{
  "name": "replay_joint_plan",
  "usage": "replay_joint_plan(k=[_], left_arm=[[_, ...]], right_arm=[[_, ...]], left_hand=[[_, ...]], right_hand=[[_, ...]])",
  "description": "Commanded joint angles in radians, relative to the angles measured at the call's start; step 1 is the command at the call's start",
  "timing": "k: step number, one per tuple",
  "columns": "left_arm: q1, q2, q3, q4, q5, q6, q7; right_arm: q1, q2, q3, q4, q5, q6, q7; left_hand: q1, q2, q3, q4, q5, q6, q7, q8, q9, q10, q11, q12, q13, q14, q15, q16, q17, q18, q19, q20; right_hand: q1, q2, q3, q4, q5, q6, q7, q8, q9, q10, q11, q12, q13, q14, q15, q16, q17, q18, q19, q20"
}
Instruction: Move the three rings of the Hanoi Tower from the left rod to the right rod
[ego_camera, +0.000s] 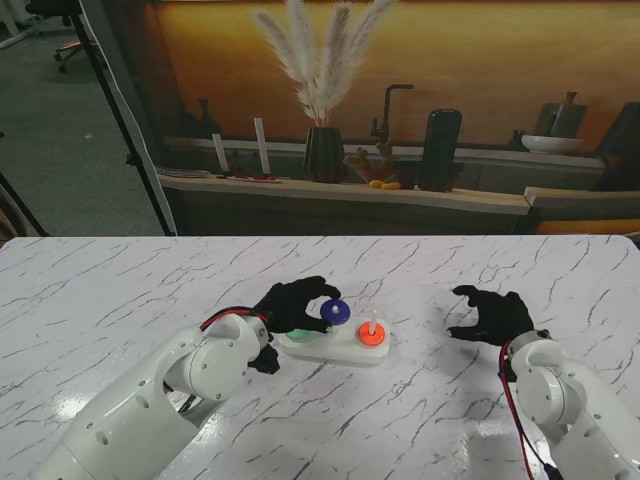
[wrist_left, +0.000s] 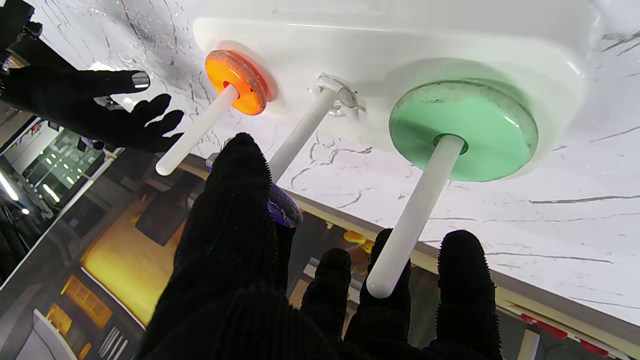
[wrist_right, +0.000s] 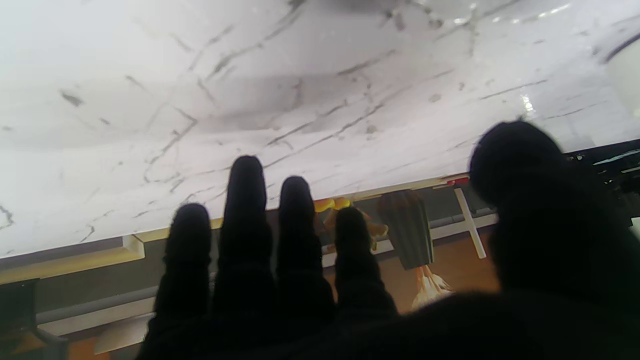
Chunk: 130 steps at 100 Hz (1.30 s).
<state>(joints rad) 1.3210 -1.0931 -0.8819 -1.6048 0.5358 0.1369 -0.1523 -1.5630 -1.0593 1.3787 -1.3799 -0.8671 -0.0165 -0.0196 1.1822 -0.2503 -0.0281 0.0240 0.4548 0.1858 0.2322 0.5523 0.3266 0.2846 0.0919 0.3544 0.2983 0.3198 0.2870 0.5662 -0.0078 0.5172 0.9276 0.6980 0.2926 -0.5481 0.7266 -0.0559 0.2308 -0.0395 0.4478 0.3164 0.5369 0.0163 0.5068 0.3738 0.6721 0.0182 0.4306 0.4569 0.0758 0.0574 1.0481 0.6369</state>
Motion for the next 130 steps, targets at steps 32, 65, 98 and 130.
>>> replay_joint_plan(k=[32,65,98,130], left_arm=[[0.014,-0.011,0.010,0.045,0.010,-0.040,0.021],[0.012,-0.011,0.016,0.081,0.012,-0.082,0.037],[0.007,0.008,-0.003,0.063,0.012,-0.113,-0.040],[0.048,0.008,-0.062,0.021,0.048,-0.132,-0.006]], right_arm=[[-0.009,-0.014,0.003,-0.024,0.023,-0.019,-0.024],[-0.007,-0.015,0.004,-0.031,0.019,-0.023,-0.034],[-0.010,-0.015,0.003,-0.035,0.018,-0.020,-0.028],[-0.011,-0.015,0.002,-0.038,0.019,-0.018,-0.026]], left_hand=[[0.062,0.017,0.034,0.017,-0.053,0.001,-0.055,-0.085,-0.031,0.000,-0.001,0.000,-0.010,-0.011,-0.006,0.004,-0.024,0.018,0.015,-0.002],[-0.043,-0.138,0.177,0.038,-0.147,0.050,-0.152,-0.159,-0.122,0.012,-0.043,-0.018,-0.074,-0.016,-0.066,-0.034,-0.063,0.009,-0.084,-0.031],[-0.110,-0.169,0.224,0.020,-0.189,0.062,-0.188,-0.201,-0.220,0.014,-0.072,-0.036,-0.147,-0.026,-0.134,-0.076,-0.103,-0.009,-0.212,-0.055],[-0.120,-0.151,0.218,0.009,-0.173,0.059,-0.176,-0.201,-0.202,0.012,-0.067,-0.035,-0.135,-0.023,-0.132,-0.075,-0.092,-0.004,-0.216,-0.045]], right_hand=[[0.011,0.012,-0.011,0.026,0.006,-0.007,0.012,-0.021,0.024,-0.009,0.024,-0.001,0.010,-0.015,0.018,0.003,-0.002,0.310,0.019,0.000],[0.009,0.011,-0.011,0.025,0.007,-0.007,0.013,-0.021,0.025,-0.008,0.025,-0.001,0.011,-0.017,0.019,0.004,-0.001,0.311,0.020,0.000],[0.013,0.011,-0.011,0.025,0.008,-0.010,0.015,-0.021,0.026,-0.008,0.025,-0.001,0.013,-0.015,0.020,0.004,-0.001,0.312,0.020,0.000],[0.014,0.010,-0.012,0.025,0.007,-0.010,0.015,-0.021,0.026,-0.008,0.025,-0.001,0.012,-0.015,0.021,0.004,-0.001,0.311,0.020,0.000]])
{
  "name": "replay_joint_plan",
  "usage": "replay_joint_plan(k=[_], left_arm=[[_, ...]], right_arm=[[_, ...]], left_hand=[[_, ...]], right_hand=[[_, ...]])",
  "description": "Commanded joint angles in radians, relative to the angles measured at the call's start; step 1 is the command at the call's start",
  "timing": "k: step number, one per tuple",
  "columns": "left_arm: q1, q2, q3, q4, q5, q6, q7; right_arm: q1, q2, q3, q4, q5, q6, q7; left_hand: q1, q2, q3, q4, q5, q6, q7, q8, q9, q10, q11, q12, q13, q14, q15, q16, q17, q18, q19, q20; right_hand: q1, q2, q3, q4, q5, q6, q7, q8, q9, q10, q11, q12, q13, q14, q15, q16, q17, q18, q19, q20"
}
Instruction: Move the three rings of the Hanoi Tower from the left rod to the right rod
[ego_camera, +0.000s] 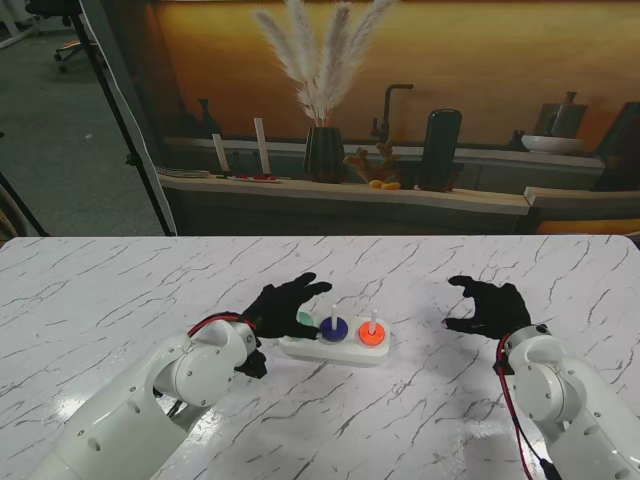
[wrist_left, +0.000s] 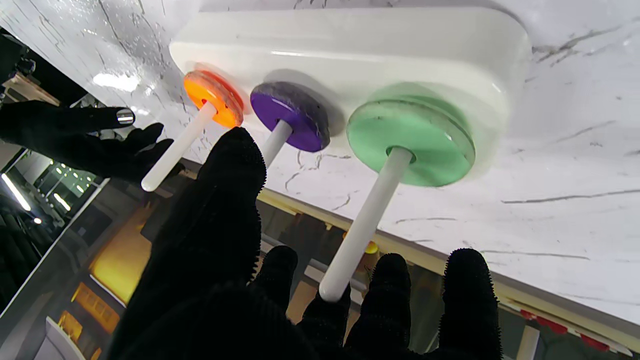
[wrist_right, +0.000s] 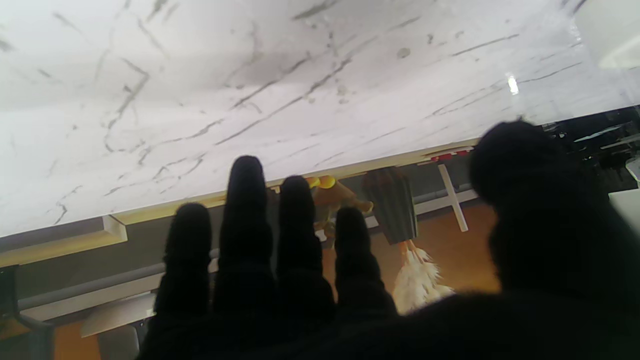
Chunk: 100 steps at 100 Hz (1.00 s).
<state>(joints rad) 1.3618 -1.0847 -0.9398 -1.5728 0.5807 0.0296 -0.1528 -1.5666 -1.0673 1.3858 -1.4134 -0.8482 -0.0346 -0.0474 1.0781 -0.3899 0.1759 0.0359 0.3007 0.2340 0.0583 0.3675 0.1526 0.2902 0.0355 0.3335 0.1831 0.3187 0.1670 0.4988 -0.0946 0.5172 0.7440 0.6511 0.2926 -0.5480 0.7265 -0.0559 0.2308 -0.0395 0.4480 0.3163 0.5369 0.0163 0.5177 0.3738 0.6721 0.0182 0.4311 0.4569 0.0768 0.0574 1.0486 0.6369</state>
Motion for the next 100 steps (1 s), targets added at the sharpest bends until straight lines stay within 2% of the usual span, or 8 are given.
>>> replay_joint_plan(k=[1,31,48,85,100], left_arm=[[0.008,-0.001,-0.005,-0.013,0.005,-0.025,-0.006],[0.022,0.000,-0.022,-0.024,0.008,-0.022,-0.003],[0.047,0.001,-0.059,-0.044,0.019,-0.027,0.005],[0.121,0.001,-0.174,-0.084,0.080,-0.013,0.046],[0.135,0.000,-0.191,-0.083,0.088,-0.006,0.058]], right_arm=[[-0.008,-0.007,-0.005,-0.005,0.000,0.000,0.002],[0.002,-0.007,-0.016,-0.003,0.002,-0.006,-0.001],[0.020,-0.010,-0.031,0.002,0.013,-0.029,-0.012],[0.090,-0.017,-0.135,0.030,0.063,-0.100,-0.023],[0.116,-0.014,-0.179,0.039,0.068,-0.148,-0.009]], left_hand=[[-0.016,-0.011,0.014,-0.003,-0.019,0.011,-0.002,-0.016,-0.027,0.007,-0.010,-0.014,-0.018,-0.021,-0.012,-0.008,-0.005,-0.004,-0.033,0.002],[-0.015,0.006,0.000,-0.008,-0.011,0.008,0.004,-0.014,-0.020,0.006,-0.010,-0.013,-0.022,-0.022,-0.015,-0.009,-0.008,-0.003,-0.042,0.008],[-0.005,0.068,-0.075,-0.014,-0.003,0.001,0.008,-0.011,-0.005,0.001,-0.009,-0.012,-0.024,-0.023,-0.034,-0.035,-0.006,0.000,-0.125,-0.032],[0.016,0.080,-0.106,-0.003,0.005,-0.002,0.011,-0.010,-0.020,0.004,-0.011,-0.015,-0.036,-0.023,-0.045,-0.049,-0.011,0.003,-0.182,-0.062],[0.021,0.079,-0.112,-0.001,0.007,-0.003,0.012,-0.009,-0.019,0.004,-0.011,-0.015,-0.037,-0.025,-0.046,-0.051,-0.011,0.004,-0.189,-0.065]], right_hand=[[0.013,0.009,-0.012,0.025,0.007,-0.008,0.015,-0.021,0.027,-0.008,0.015,-0.001,0.013,-0.014,0.020,0.004,-0.002,0.312,0.020,0.000],[0.011,0.010,-0.012,0.025,0.008,-0.008,0.015,-0.022,0.026,-0.009,0.015,-0.001,0.012,-0.015,0.019,0.003,-0.003,0.312,0.019,0.000],[0.000,0.002,-0.012,0.025,0.016,-0.015,0.020,-0.020,0.030,-0.011,0.016,0.000,0.012,-0.017,0.019,0.003,-0.004,0.313,0.018,-0.001],[-0.120,-0.054,0.071,0.022,0.024,-0.026,0.002,-0.025,0.033,-0.016,-0.004,-0.001,0.000,-0.014,-0.008,-0.001,-0.025,0.325,-0.014,-0.011],[-0.172,-0.040,0.085,0.030,0.010,-0.029,-0.033,-0.036,0.024,-0.019,-0.027,-0.004,-0.017,-0.013,-0.039,-0.009,-0.039,0.337,-0.038,-0.017]])
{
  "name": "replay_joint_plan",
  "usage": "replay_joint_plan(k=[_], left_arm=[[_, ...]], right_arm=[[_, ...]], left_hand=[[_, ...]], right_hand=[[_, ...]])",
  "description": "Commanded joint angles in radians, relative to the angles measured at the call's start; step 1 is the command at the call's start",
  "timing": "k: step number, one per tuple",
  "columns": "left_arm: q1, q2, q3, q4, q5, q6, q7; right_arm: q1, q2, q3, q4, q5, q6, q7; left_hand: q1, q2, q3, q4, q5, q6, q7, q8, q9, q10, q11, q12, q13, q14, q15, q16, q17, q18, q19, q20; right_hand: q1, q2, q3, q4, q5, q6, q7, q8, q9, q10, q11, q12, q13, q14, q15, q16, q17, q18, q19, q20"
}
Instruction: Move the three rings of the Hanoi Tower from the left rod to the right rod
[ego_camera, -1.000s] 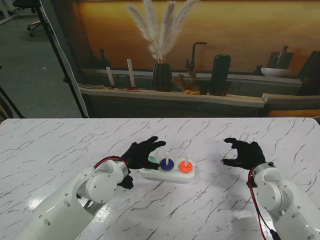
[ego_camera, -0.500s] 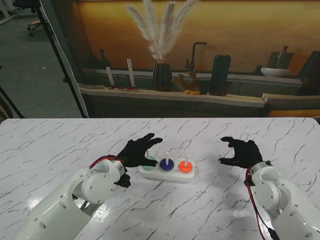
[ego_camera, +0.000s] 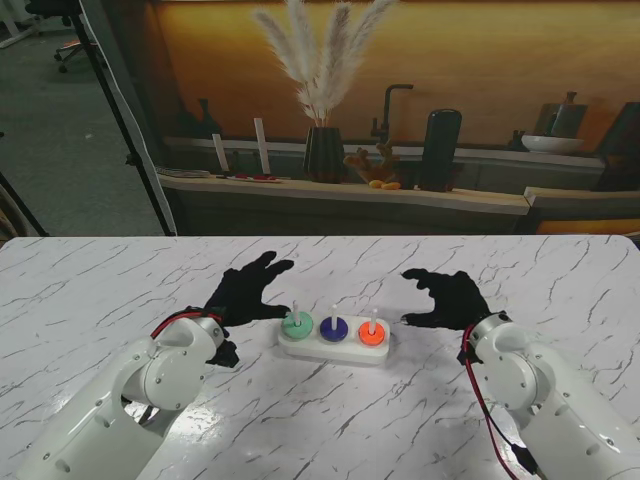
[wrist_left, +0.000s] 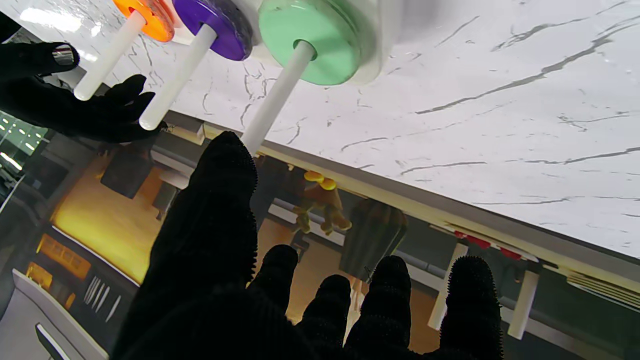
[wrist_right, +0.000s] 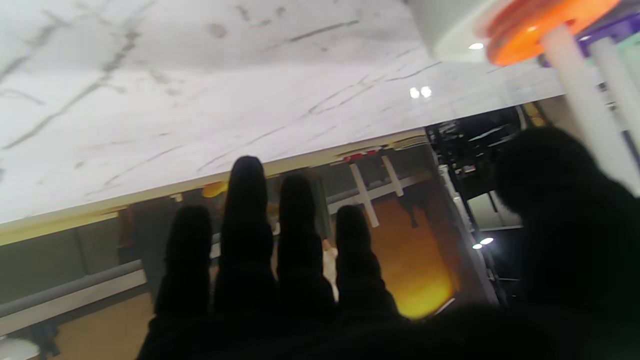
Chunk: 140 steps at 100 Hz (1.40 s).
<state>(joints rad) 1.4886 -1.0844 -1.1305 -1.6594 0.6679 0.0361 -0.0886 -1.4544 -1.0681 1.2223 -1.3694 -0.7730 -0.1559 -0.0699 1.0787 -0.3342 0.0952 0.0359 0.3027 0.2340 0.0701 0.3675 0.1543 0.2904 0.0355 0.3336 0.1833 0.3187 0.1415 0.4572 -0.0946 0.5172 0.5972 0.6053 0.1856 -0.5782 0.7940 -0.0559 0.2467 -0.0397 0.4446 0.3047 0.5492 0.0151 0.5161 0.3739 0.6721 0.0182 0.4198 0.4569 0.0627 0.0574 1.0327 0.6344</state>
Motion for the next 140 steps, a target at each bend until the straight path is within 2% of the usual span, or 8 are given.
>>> replay_joint_plan(k=[1,21,62,75,96,113,140], left_arm=[[0.009,-0.001,-0.001,0.003,0.000,-0.013,-0.005],[0.016,-0.002,-0.008,0.009,-0.001,-0.012,0.004],[0.021,-0.003,-0.007,0.011,-0.008,-0.007,0.003],[0.021,-0.003,-0.005,0.012,-0.010,-0.006,0.002],[0.020,-0.004,-0.004,0.015,-0.013,-0.007,0.006],[0.023,-0.004,-0.006,0.016,-0.012,-0.007,0.011],[0.021,-0.005,-0.008,0.018,-0.015,-0.007,0.013]], right_arm=[[0.005,-0.012,-0.018,-0.004,-0.007,-0.030,0.014],[0.024,-0.006,-0.064,0.019,-0.015,-0.103,0.025],[0.051,0.011,-0.113,0.071,-0.091,-0.198,0.010],[0.059,0.011,-0.131,0.085,-0.109,-0.208,-0.016],[0.076,0.012,-0.158,0.108,-0.125,-0.218,-0.039],[0.091,0.015,-0.177,0.120,-0.127,-0.227,-0.027],[0.107,0.017,-0.193,0.127,-0.121,-0.238,-0.007]], left_hand=[[0.022,0.022,-0.031,-0.001,0.005,-0.002,0.000,-0.009,-0.020,0.004,-0.011,-0.015,-0.038,-0.024,-0.021,-0.009,-0.011,0.005,-0.043,-0.019],[0.024,0.019,-0.034,0.002,0.007,-0.001,0.002,-0.007,-0.020,0.004,-0.011,-0.015,-0.037,-0.025,-0.021,-0.010,-0.011,0.007,-0.048,-0.020],[0.028,0.020,-0.034,0.006,0.010,0.000,0.005,-0.003,-0.017,0.004,-0.010,-0.015,-0.037,-0.025,-0.021,-0.011,-0.010,0.008,-0.056,-0.020],[0.027,0.022,-0.036,0.006,0.012,0.000,0.006,-0.002,-0.012,0.003,-0.009,-0.014,-0.034,-0.025,-0.019,-0.011,-0.010,0.008,-0.057,-0.019],[0.028,0.026,-0.037,0.006,0.013,0.000,0.008,0.001,-0.009,0.003,-0.009,-0.014,-0.035,-0.026,-0.020,-0.011,-0.010,0.008,-0.057,-0.018],[0.029,0.028,-0.039,0.005,0.014,-0.001,0.008,0.002,-0.005,0.003,-0.008,-0.013,-0.033,-0.025,-0.019,-0.011,-0.010,0.008,-0.058,-0.017],[0.029,0.036,-0.043,0.004,0.015,0.000,0.008,0.004,-0.003,0.003,-0.008,-0.013,-0.033,-0.025,-0.019,-0.010,-0.009,0.008,-0.058,-0.016]], right_hand=[[-0.067,-0.011,0.018,0.031,-0.006,-0.028,-0.032,-0.025,0.011,-0.018,-0.028,-0.004,-0.017,-0.013,-0.031,-0.010,-0.027,0.338,-0.025,-0.015],[-0.088,-0.020,0.017,0.031,0.011,-0.056,-0.038,-0.023,-0.001,-0.025,-0.048,-0.005,-0.038,-0.017,-0.063,-0.018,-0.042,0.345,-0.046,-0.017],[-0.053,-0.064,0.014,0.027,-0.008,-0.064,-0.045,-0.014,-0.042,-0.019,-0.052,0.005,-0.041,-0.022,-0.080,-0.017,-0.036,0.347,-0.060,-0.012],[-0.012,-0.080,0.007,0.028,-0.014,-0.065,-0.028,-0.006,-0.043,-0.016,-0.018,0.023,-0.029,-0.030,-0.047,0.002,-0.021,0.342,-0.047,0.004],[0.042,-0.099,0.010,0.036,0.004,-0.091,0.020,0.004,0.000,-0.040,0.050,0.054,-0.001,-0.044,0.018,0.028,-0.002,0.335,-0.016,0.027],[0.078,-0.116,0.014,0.039,0.033,-0.097,0.060,0.009,0.017,-0.054,0.093,0.081,0.009,-0.055,0.055,0.044,0.002,0.332,-0.007,0.036],[0.087,-0.118,0.009,0.036,0.081,-0.100,0.086,0.020,0.024,-0.062,0.115,0.101,0.010,-0.062,0.090,0.063,0.000,0.330,-0.004,0.040]])
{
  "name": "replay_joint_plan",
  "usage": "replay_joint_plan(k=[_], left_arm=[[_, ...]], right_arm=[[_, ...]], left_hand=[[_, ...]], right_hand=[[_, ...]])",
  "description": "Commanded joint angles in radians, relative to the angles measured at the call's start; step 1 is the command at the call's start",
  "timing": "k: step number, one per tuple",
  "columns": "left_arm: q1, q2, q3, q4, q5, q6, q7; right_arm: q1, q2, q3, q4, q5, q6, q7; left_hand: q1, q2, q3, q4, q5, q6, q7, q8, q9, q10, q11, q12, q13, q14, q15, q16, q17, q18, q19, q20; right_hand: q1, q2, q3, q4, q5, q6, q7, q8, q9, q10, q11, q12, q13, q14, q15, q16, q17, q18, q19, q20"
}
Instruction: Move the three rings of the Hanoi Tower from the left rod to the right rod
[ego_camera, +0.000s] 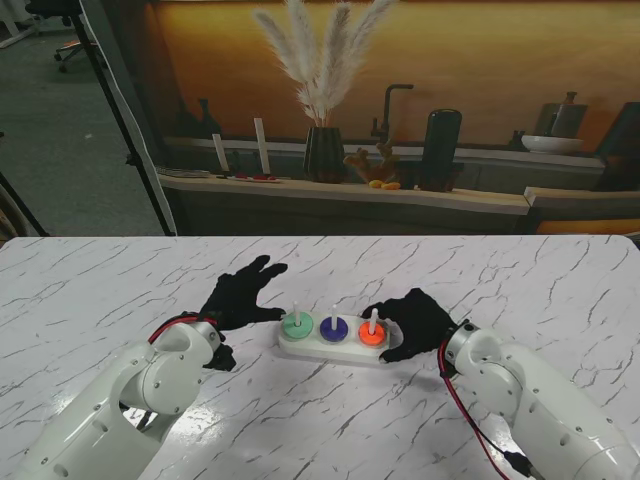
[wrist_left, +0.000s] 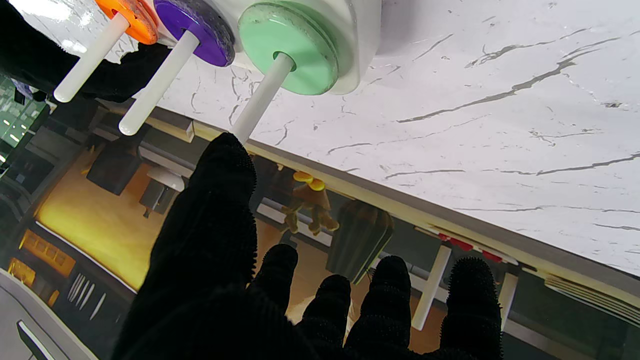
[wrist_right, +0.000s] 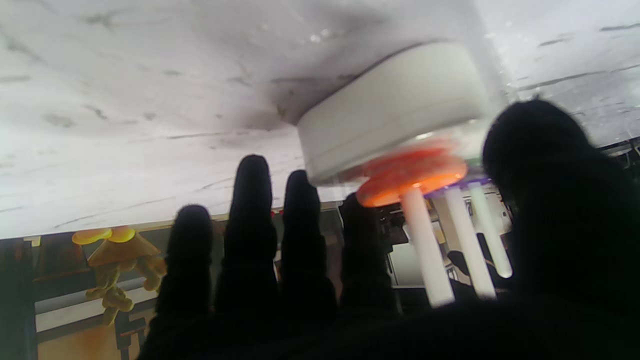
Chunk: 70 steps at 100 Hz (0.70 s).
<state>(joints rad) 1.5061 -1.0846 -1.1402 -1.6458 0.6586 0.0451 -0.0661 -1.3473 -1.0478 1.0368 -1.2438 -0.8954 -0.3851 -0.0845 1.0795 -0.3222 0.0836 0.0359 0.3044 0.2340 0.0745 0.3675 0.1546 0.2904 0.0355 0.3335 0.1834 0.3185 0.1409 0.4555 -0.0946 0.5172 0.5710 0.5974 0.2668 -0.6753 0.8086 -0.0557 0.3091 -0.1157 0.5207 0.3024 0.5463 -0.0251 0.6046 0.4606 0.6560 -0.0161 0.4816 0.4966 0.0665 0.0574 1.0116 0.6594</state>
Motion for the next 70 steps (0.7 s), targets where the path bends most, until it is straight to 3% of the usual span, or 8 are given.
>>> replay_joint_plan(k=[1,32,48,70], left_arm=[[0.004,-0.005,0.002,0.004,-0.006,-0.016,-0.009],[0.008,-0.005,-0.002,0.003,-0.012,-0.015,-0.010],[0.009,-0.006,-0.003,0.004,-0.015,-0.016,-0.009],[0.011,-0.006,-0.006,0.005,-0.021,-0.016,-0.009]], right_arm=[[0.000,-0.003,-0.008,0.001,0.001,-0.010,0.007],[0.005,-0.004,-0.019,0.006,0.001,-0.001,0.002],[0.007,-0.007,-0.026,0.010,0.005,0.006,-0.008],[0.009,-0.010,-0.033,0.012,0.014,0.018,-0.013]], left_hand=[[0.028,0.025,-0.031,0.004,0.012,-0.001,0.003,0.004,-0.003,0.003,-0.008,-0.013,-0.033,-0.025,-0.019,-0.009,-0.009,0.008,-0.032,-0.008],[0.027,0.043,-0.040,0.002,0.016,-0.002,0.004,0.005,-0.001,0.001,-0.008,-0.012,-0.033,-0.026,-0.018,-0.008,-0.009,0.007,-0.033,-0.007],[0.024,0.054,-0.047,0.000,0.016,-0.002,0.004,0.006,0.001,0.000,-0.007,-0.012,-0.033,-0.027,-0.018,-0.008,-0.009,0.007,-0.033,-0.007],[0.025,0.061,-0.054,-0.002,0.016,-0.003,0.004,0.006,0.004,0.001,-0.007,-0.011,-0.033,-0.027,-0.019,-0.008,-0.009,0.005,-0.034,-0.007]], right_hand=[[0.006,-0.021,-0.006,0.036,0.022,-0.024,0.011,0.023,0.028,-0.022,0.028,0.015,0.027,-0.027,0.029,0.023,-0.004,0.330,0.017,0.015],[0.081,-0.023,-0.036,0.015,0.089,-0.040,0.041,0.048,0.071,-0.052,0.059,0.036,0.056,-0.046,0.077,0.044,0.009,0.319,0.032,0.023],[0.187,0.077,-0.115,0.015,0.122,-0.069,0.072,0.057,0.116,-0.093,0.075,0.037,0.078,-0.060,0.095,0.043,0.018,0.310,0.049,0.019],[0.258,0.170,-0.188,0.019,0.155,-0.098,0.112,0.059,0.166,-0.129,0.088,0.037,0.104,-0.071,0.113,0.046,0.024,0.301,0.065,0.013]])
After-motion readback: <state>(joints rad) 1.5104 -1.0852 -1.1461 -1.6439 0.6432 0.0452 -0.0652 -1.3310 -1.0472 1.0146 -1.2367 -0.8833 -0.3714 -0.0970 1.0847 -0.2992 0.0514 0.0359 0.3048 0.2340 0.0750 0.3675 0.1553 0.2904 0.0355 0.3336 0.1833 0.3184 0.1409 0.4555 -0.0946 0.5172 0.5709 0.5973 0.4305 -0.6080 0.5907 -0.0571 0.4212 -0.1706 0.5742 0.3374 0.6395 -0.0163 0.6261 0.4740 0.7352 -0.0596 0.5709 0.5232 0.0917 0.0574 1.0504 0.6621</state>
